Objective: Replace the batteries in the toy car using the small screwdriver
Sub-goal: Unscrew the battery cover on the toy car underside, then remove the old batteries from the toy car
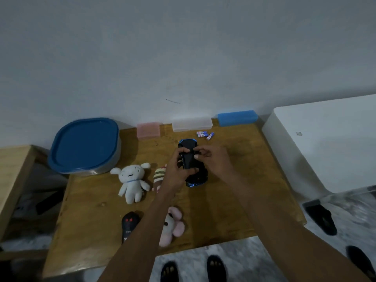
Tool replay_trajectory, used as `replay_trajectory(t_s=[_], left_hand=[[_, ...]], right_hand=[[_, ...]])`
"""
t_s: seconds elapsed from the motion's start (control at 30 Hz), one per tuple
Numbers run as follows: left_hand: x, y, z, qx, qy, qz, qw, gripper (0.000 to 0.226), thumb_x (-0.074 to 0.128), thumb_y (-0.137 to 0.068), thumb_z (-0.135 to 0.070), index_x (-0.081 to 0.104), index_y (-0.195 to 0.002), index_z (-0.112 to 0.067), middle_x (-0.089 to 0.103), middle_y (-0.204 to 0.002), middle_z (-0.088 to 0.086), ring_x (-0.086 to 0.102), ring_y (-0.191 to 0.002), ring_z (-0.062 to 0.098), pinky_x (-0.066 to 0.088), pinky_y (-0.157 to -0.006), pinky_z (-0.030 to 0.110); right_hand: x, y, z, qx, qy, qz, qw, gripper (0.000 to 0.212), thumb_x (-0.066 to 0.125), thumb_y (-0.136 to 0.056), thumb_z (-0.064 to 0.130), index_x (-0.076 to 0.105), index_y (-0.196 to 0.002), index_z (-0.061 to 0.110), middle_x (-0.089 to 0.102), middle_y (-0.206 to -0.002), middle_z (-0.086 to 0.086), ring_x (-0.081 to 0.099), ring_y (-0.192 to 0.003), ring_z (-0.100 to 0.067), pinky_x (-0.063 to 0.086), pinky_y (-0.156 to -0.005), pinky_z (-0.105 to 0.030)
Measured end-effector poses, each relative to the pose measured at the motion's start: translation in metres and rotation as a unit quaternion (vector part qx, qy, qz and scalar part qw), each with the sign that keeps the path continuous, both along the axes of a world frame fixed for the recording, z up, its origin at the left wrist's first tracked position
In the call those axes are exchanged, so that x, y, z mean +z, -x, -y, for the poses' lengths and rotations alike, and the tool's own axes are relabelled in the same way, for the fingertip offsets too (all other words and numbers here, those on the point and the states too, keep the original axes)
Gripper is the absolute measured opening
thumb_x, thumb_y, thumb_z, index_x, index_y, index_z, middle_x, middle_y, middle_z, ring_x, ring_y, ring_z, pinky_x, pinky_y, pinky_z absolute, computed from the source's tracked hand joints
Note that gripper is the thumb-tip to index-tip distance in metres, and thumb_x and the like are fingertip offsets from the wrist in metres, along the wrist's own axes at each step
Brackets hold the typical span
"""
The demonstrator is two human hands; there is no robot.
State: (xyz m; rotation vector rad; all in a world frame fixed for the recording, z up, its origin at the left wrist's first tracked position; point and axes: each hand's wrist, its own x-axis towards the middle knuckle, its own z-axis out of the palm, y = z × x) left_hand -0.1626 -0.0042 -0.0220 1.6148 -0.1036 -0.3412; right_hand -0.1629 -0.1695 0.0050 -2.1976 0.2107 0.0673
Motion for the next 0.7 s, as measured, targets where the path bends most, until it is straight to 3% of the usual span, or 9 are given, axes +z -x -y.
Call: replay_trajectory(t_s=[0.13,0.23,0.4,0.47,0.53,0.7], left_hand=[[-0.012,0.005,-0.012,0.006,-0.017,-0.001,1.000,0.063,0.080,-0.073,0.007,0.055,-0.111,-0.037,0.060,-0.126,0.003,0.064,-0.110,0.025,0.061,-0.082,0.039],[-0.020,0.008,-0.020,0.003,-0.034,0.002,0.999,0.064,0.083,-0.073,0.001,0.059,-0.119,-0.036,0.062,-0.126,0.001,0.065,-0.111,0.020,0.060,-0.087,0.040],[-0.017,0.005,-0.022,-0.006,-0.027,-0.013,1.000,0.075,0.083,-0.073,0.004,0.057,-0.136,-0.027,0.061,-0.127,-0.004,0.064,-0.107,0.003,0.060,-0.083,0.025],[-0.013,0.002,-0.019,-0.010,-0.026,-0.015,0.999,0.079,0.083,-0.073,0.007,0.054,-0.140,-0.021,0.059,-0.124,-0.008,0.062,-0.104,0.001,0.059,-0.077,0.017],[-0.013,-0.001,-0.016,-0.011,-0.026,-0.015,0.999,0.080,0.082,-0.072,0.009,0.052,-0.142,-0.019,0.057,-0.123,-0.008,0.063,-0.105,0.006,0.058,-0.076,0.017],[-0.019,-0.006,-0.004,-0.002,-0.022,-0.038,0.999,0.083,0.084,-0.071,0.006,0.053,-0.139,-0.029,0.057,-0.134,0.002,0.061,-0.116,0.022,0.061,-0.084,0.034]], right_hand=[[-0.007,-0.003,-0.014,0.000,-0.026,-0.036,0.999,0.018,0.077,-0.087,0.016,0.074,-0.104,0.018,0.069,-0.095,-0.004,0.064,-0.088,-0.018,0.048,-0.073,-0.024],[-0.007,-0.002,-0.016,-0.021,-0.076,-0.037,0.996,0.009,0.078,-0.086,0.013,0.074,-0.092,0.017,0.070,-0.089,0.001,0.064,-0.087,-0.016,0.046,-0.073,-0.022],[0.006,-0.002,-0.007,-0.046,-0.156,-0.066,0.984,0.009,0.075,-0.088,0.015,0.073,-0.097,0.015,0.072,-0.095,0.005,0.066,-0.093,-0.013,0.054,-0.081,-0.034],[0.008,-0.001,0.001,-0.078,-0.179,-0.063,0.979,0.009,0.073,-0.090,0.018,0.073,-0.099,0.018,0.073,-0.102,0.003,0.067,-0.096,-0.014,0.054,-0.076,-0.034],[0.008,0.001,0.011,-0.120,-0.187,-0.041,0.974,0.008,0.072,-0.091,0.018,0.073,-0.098,0.020,0.074,-0.100,0.004,0.067,-0.092,-0.011,0.053,-0.069,-0.029],[-0.013,0.021,0.046,-0.204,-0.204,-0.019,0.957,0.008,0.072,-0.090,0.013,0.074,-0.097,0.016,0.073,-0.093,0.004,0.066,-0.084,-0.006,0.049,-0.066,-0.018]])
